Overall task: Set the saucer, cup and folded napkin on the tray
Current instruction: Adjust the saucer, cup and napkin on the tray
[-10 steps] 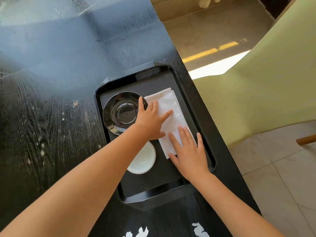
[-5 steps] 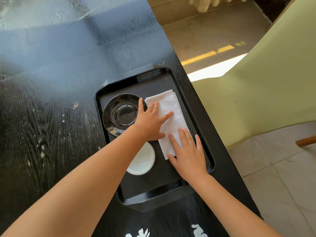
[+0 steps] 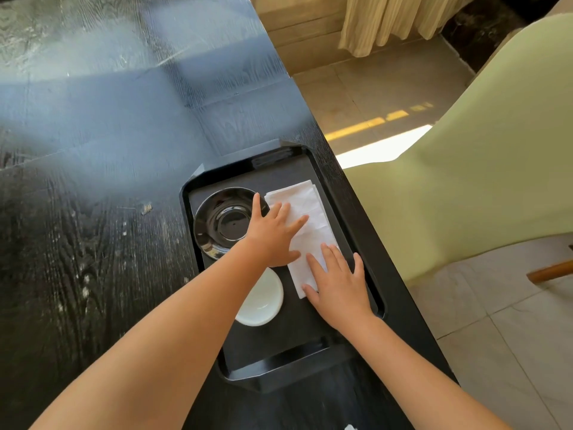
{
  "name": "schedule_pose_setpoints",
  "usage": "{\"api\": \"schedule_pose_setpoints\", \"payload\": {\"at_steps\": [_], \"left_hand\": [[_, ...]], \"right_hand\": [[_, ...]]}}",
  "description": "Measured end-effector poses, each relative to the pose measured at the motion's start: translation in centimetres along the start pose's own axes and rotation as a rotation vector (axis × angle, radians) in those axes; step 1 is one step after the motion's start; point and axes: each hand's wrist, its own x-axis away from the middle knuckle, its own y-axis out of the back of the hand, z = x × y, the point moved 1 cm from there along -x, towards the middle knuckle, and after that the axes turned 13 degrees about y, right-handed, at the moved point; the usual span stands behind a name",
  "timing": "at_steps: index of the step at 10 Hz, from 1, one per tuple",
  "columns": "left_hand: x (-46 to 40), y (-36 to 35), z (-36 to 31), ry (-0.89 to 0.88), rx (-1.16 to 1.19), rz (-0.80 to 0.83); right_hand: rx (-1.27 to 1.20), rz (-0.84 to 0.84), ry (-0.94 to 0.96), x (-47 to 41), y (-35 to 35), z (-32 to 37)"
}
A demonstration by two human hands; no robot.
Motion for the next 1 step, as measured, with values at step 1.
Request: {"api": "schedule_pose_setpoints", "payload": {"at_steps": [1], "left_hand": [[2.42, 2.37, 1.46, 0.016, 0.07, -0.07]], "right_hand": [[0.002, -0.058, 0.001, -0.75, 3.84, 0.6]]}}
